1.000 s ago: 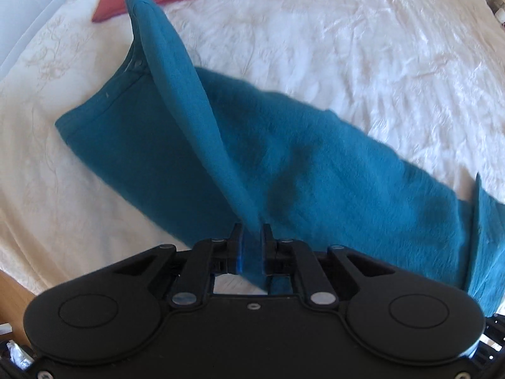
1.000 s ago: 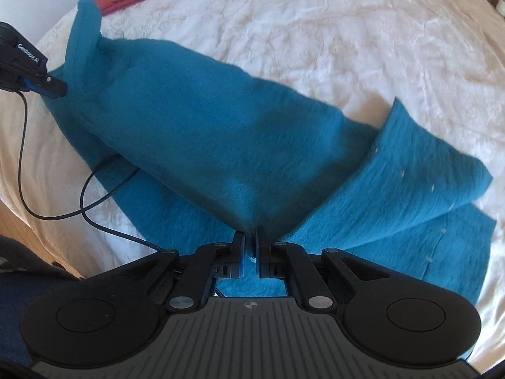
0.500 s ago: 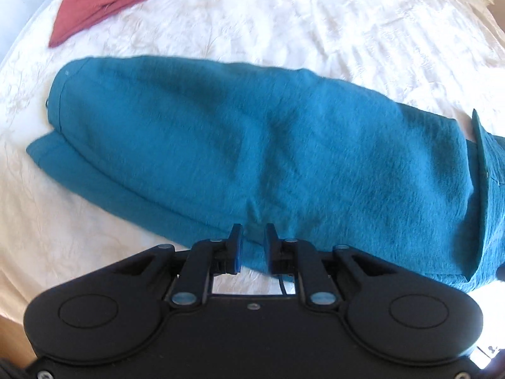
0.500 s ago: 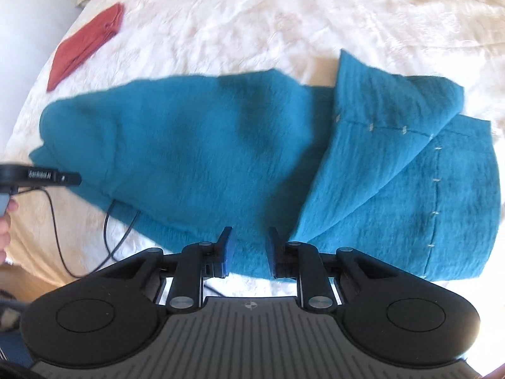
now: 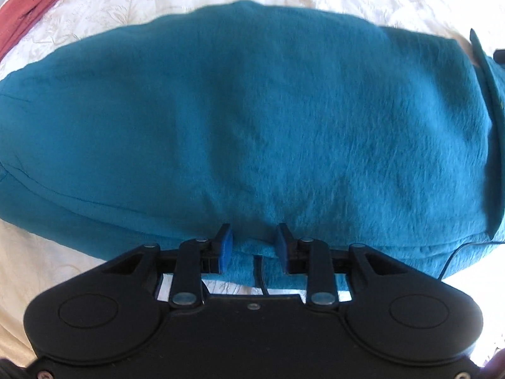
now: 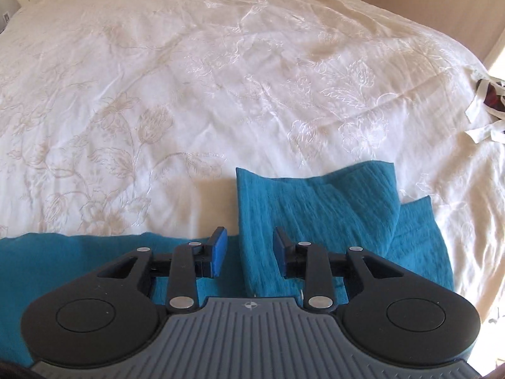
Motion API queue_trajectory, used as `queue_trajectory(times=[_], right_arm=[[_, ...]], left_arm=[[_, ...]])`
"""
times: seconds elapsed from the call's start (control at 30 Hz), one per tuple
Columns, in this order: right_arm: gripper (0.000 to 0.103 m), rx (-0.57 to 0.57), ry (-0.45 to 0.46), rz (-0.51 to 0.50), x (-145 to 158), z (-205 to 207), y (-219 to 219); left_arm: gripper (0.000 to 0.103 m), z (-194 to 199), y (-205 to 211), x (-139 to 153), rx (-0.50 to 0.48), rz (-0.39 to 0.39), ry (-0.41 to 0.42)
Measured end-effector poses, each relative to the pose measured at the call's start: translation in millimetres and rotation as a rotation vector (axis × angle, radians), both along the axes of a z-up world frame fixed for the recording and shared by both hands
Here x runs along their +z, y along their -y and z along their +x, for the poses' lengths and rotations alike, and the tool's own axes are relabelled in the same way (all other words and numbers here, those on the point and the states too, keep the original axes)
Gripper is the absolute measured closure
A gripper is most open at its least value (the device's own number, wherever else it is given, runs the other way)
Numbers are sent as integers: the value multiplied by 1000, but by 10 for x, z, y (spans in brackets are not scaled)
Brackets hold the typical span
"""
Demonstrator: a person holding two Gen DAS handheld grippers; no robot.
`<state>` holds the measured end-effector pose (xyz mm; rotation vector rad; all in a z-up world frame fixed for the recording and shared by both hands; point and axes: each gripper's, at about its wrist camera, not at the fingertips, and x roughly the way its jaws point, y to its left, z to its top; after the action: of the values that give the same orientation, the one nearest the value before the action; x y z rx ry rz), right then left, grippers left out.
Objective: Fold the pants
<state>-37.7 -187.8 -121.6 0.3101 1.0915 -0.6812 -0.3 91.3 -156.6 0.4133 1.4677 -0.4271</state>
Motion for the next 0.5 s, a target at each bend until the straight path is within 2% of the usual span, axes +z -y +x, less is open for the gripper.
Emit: queue_trajectory(times=[0.1,0.23,0.27,0.3,0.33,0.37,0.5], right_arm=[[71,-10,-60,-8,-173,180,25],[73,5,-155,-30,-389,287,35],[77,20,-165,-35,-412,295,32],[91,33,-169,-42,-403,275,36],[96,43,-167,-40,-370,243,46],[96,36,-137,-32,-279,163,72],[98,-86,19,-15,221,-337,275]], left_arm=[[55,-34,-39,-13,-9,8,13],[54,-14,-129,64,27,-10,17],[54,-7,-148,89,38,-12,21],[54,-6,-168,121,48,-15,28],[54,-9,-183,155,55,-16,39],[54,-23,-198,202,63,-15,56],[49,-70,-183,369,84,-12,114]])
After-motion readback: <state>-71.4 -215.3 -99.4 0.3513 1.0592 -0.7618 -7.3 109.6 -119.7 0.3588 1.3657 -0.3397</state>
